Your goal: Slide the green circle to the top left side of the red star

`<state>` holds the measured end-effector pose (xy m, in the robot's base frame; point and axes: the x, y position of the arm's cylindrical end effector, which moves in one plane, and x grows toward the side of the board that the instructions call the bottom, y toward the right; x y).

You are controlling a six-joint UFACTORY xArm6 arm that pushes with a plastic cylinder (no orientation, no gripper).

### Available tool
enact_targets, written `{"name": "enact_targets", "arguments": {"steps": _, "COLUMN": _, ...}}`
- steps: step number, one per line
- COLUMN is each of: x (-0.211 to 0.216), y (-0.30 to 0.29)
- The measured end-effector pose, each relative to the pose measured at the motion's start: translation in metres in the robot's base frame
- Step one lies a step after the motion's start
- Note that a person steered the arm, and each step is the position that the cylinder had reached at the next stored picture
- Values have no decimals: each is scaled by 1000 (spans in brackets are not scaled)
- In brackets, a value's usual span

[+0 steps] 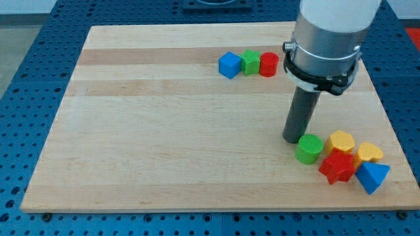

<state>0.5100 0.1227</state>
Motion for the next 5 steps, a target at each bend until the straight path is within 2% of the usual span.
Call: {"name": "enact_targets", "arguments": {"steps": 5, "x": 1, "y": 9}}
